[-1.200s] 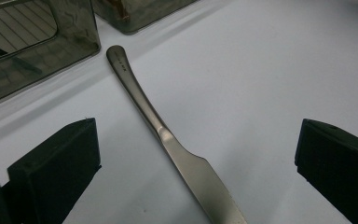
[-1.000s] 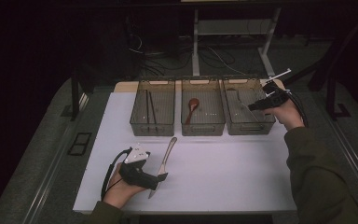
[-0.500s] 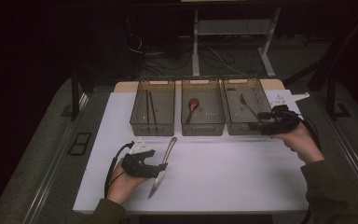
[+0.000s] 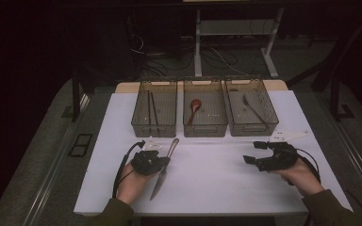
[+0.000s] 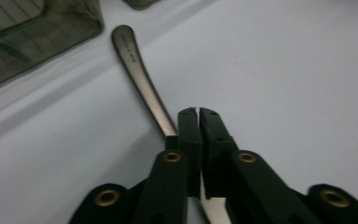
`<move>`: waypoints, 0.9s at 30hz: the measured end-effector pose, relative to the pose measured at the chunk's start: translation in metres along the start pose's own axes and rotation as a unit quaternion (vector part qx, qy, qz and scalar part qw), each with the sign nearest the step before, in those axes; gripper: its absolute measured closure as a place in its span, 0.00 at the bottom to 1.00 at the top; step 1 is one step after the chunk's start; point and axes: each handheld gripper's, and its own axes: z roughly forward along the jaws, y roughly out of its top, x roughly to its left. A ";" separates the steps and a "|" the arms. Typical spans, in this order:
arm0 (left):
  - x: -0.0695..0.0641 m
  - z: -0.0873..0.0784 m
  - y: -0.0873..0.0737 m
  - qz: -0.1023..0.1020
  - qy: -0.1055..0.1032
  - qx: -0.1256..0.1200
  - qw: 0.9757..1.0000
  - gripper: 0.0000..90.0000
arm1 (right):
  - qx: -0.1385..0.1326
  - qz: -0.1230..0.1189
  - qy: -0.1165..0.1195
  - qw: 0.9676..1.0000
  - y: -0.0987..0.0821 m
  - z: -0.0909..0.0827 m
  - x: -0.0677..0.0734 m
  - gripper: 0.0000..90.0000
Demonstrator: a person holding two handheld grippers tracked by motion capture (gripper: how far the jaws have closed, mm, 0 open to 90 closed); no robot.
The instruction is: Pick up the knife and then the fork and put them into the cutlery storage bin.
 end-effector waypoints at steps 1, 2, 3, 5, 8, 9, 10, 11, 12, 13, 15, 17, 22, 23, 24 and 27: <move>-0.001 0.002 -0.001 0.001 -0.004 0.003 1.000 0.98 | -0.001 -0.002 0.001 1.000 -0.004 0.000 0.003 0.27; -0.003 0.003 -0.001 0.001 -0.009 0.006 1.000 0.98 | -0.001 -0.007 0.002 1.000 -0.008 0.000 0.005 0.26; -0.004 0.005 -0.002 0.004 -0.013 0.010 1.000 0.98 | -0.001 -0.010 0.000 1.000 -0.011 0.000 0.008 0.24; -0.008 0.008 -0.003 0.010 -0.015 0.018 1.000 0.98 | -0.003 -0.014 0.004 1.000 -0.017 0.001 0.012 0.23; -0.011 0.008 -0.003 0.016 -0.009 0.022 1.000 0.99 | -0.006 -0.023 0.004 1.000 -0.021 0.002 0.016 0.21; -0.011 0.008 -0.004 0.017 -0.006 0.024 1.000 0.99 | -0.007 -0.026 0.004 1.000 -0.022 0.002 0.017 0.21; -0.010 0.007 -0.004 0.014 -0.005 0.024 1.000 0.99 | -0.010 -0.026 0.003 1.000 -0.022 0.003 0.017 0.21; -0.009 0.006 -0.005 0.013 -0.005 0.023 1.000 0.99 | -0.013 -0.025 0.001 1.000 -0.022 0.003 0.017 0.21; -0.008 0.005 -0.005 0.013 0.000 0.026 1.000 0.99 | -0.013 -0.025 -0.001 1.000 -0.022 0.003 0.017 0.21; -0.007 0.003 -0.006 0.014 0.004 0.026 1.000 0.99 | -0.015 -0.026 -0.002 1.000 -0.023 0.003 0.016 0.21; -0.004 -0.001 -0.007 0.015 0.017 0.033 0.999 0.99 | -0.016 -0.024 -0.003 1.000 -0.023 0.002 0.015 0.21; 0.002 -0.005 -0.010 0.013 0.029 0.034 0.999 0.99 | -0.018 -0.020 -0.004 1.000 -0.024 0.002 0.013 0.21; 0.018 -0.016 -0.015 -0.002 0.048 0.029 0.998 0.99 | -0.021 -0.017 -0.006 1.000 -0.024 0.000 0.012 0.21; 0.020 -0.017 -0.016 -0.005 0.045 0.026 0.999 0.99 | -0.022 -0.018 -0.005 1.000 -0.024 0.000 0.012 0.21; 0.022 -0.017 -0.017 -0.009 0.040 0.024 0.999 0.98 | -0.021 -0.019 -0.005 1.000 -0.024 0.001 0.012 0.21; 0.023 -0.017 -0.016 -0.004 0.031 0.019 0.999 0.96 | -0.023 -0.019 -0.003 1.000 -0.024 0.001 0.012 0.21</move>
